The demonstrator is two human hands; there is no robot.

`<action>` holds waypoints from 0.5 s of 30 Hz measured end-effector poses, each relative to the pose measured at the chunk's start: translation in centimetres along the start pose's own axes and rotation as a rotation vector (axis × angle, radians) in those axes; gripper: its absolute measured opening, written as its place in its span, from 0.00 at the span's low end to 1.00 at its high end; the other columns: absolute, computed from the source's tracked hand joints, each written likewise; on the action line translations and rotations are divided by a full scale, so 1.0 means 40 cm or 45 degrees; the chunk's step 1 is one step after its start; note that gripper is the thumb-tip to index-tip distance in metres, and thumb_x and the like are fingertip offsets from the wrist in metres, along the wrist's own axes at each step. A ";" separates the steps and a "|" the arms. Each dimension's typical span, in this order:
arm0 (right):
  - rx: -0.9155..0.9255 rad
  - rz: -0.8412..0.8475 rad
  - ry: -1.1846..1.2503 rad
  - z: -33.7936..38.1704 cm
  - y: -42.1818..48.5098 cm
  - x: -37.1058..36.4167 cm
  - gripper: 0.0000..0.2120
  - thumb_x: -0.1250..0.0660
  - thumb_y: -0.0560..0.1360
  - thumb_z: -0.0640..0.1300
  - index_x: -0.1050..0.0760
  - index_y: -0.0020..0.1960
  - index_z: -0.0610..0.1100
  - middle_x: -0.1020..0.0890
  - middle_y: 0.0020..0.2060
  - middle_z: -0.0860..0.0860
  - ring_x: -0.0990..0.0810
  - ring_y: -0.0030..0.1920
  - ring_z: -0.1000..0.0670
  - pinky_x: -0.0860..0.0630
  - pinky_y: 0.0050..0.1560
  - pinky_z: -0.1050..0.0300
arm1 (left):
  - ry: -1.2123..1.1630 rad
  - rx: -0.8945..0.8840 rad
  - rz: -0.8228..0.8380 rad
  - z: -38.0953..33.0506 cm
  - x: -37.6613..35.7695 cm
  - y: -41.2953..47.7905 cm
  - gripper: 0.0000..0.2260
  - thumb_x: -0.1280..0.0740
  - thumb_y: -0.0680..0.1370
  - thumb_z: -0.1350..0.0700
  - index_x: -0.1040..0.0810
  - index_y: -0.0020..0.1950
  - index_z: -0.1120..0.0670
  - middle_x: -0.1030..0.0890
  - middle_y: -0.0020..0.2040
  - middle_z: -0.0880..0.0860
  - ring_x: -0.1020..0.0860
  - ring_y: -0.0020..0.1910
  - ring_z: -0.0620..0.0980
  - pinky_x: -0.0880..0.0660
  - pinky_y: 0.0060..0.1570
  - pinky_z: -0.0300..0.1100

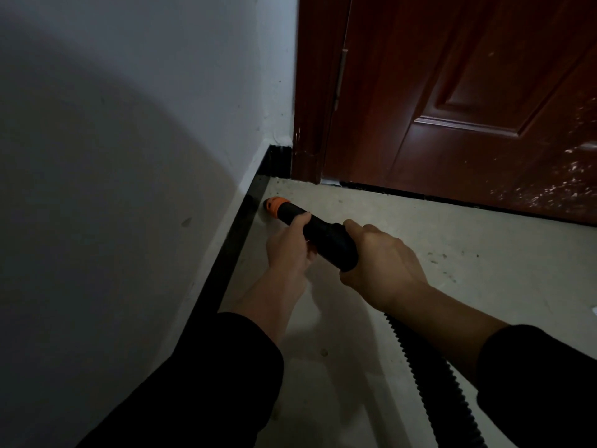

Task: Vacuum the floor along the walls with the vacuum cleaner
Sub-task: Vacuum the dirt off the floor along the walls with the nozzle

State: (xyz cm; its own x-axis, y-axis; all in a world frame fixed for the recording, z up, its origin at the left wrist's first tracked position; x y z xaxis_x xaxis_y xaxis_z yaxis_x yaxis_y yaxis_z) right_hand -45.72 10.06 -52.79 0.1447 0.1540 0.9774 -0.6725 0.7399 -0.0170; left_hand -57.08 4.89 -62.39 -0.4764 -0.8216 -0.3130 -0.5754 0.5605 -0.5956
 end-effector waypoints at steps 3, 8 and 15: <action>-0.022 0.005 0.018 -0.010 0.010 0.001 0.23 0.29 0.71 0.43 0.33 0.63 0.48 0.24 0.49 0.48 0.28 0.39 0.48 0.31 0.36 0.57 | -0.013 -0.006 0.007 -0.004 -0.012 0.007 0.15 0.30 0.77 0.52 0.22 0.60 0.57 0.17 0.53 0.57 0.18 0.48 0.50 0.24 0.39 0.38; -0.054 -0.003 0.030 -0.036 0.020 0.007 0.24 0.29 0.71 0.43 0.32 0.64 0.48 0.23 0.50 0.48 0.25 0.41 0.47 0.26 0.38 0.55 | -0.002 -0.008 0.038 0.001 -0.045 0.015 0.13 0.29 0.77 0.52 0.22 0.57 0.57 0.17 0.53 0.56 0.18 0.49 0.49 0.24 0.39 0.37; -0.099 -0.031 0.060 -0.082 0.033 0.004 0.21 0.28 0.70 0.44 0.32 0.60 0.49 0.24 0.46 0.50 0.25 0.40 0.48 0.28 0.37 0.56 | 0.034 -0.033 0.084 0.004 -0.090 0.027 0.05 0.30 0.78 0.52 0.23 0.45 0.52 0.17 0.49 0.54 0.19 0.44 0.46 0.24 0.39 0.37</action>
State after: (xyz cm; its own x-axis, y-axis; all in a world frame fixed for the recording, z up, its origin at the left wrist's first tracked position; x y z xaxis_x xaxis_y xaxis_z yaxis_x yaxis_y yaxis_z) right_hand -44.19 13.22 -53.34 0.1961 0.1646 0.9667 -0.6101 0.7923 -0.0111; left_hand -55.87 8.43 -62.03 -0.5313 -0.7798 -0.3312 -0.5587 0.6164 -0.5549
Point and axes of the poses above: each hand's wrist, its own y-axis towards the middle knuckle, its own x-axis out of the back of the hand, z = x × y, the point moved 10 cm from there along y, towards the middle knuckle
